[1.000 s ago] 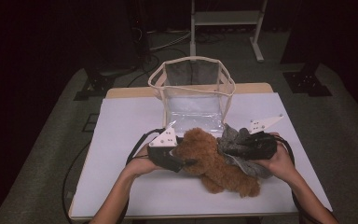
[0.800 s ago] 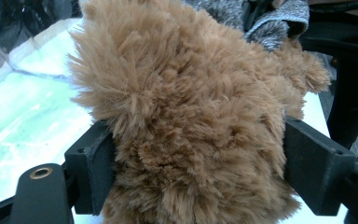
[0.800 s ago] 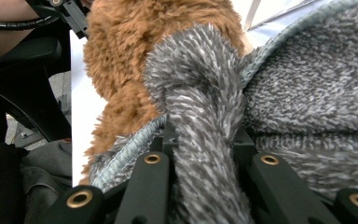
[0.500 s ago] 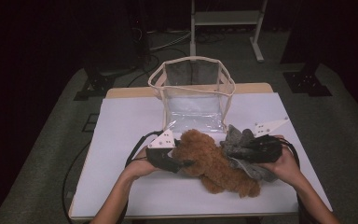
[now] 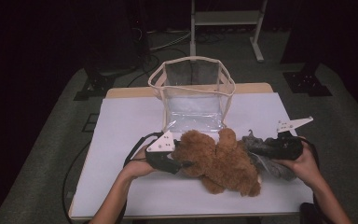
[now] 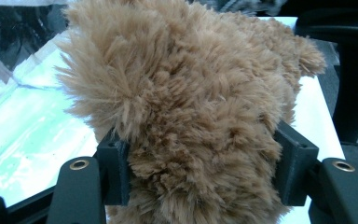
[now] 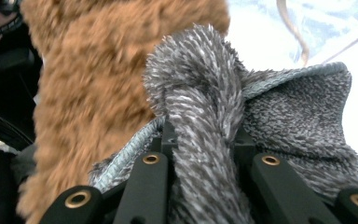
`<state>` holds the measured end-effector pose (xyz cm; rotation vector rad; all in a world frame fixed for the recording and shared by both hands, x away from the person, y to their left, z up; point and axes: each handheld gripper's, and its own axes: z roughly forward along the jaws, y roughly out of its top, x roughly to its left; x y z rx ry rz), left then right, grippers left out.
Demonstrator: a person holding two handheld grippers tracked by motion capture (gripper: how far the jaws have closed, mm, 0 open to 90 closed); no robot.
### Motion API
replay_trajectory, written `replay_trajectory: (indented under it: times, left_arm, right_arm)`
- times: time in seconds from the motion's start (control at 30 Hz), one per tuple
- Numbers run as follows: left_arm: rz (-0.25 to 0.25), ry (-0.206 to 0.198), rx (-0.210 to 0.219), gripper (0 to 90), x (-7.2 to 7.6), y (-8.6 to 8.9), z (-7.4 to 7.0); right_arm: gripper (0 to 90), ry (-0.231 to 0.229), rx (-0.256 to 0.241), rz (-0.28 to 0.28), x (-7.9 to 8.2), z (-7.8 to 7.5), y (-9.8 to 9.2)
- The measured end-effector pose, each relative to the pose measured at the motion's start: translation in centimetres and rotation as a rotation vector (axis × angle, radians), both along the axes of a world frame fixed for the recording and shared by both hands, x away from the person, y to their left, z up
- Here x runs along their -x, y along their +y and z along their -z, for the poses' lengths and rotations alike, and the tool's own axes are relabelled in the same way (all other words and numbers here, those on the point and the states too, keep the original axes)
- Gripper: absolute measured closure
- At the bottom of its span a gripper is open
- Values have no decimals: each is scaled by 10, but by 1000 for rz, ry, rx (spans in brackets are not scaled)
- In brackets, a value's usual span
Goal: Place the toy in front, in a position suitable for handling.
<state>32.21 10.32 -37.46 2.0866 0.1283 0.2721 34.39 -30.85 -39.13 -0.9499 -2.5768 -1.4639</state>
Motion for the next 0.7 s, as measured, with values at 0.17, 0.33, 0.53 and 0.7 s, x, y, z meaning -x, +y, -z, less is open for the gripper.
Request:
replay_trajectory:
  times: [0.17,0.33,0.53,0.7]
  left_arm:
    - [4,-2,0,360,2,3,1]
    - [17,-13,-4,361,3,3,0]
    - [21,-26,-19,360,5,3,-3]
    - [26,-37,-25,360,3,0,-6]
  right_arm:
    - [738,33,-36,5,-17,8,0]
    - [737,57,-47,53,-21,16,-11]
    - [737,45,-20,37,-24,5,-4]
    - [737,34,-61,-21,-10,-1,3]
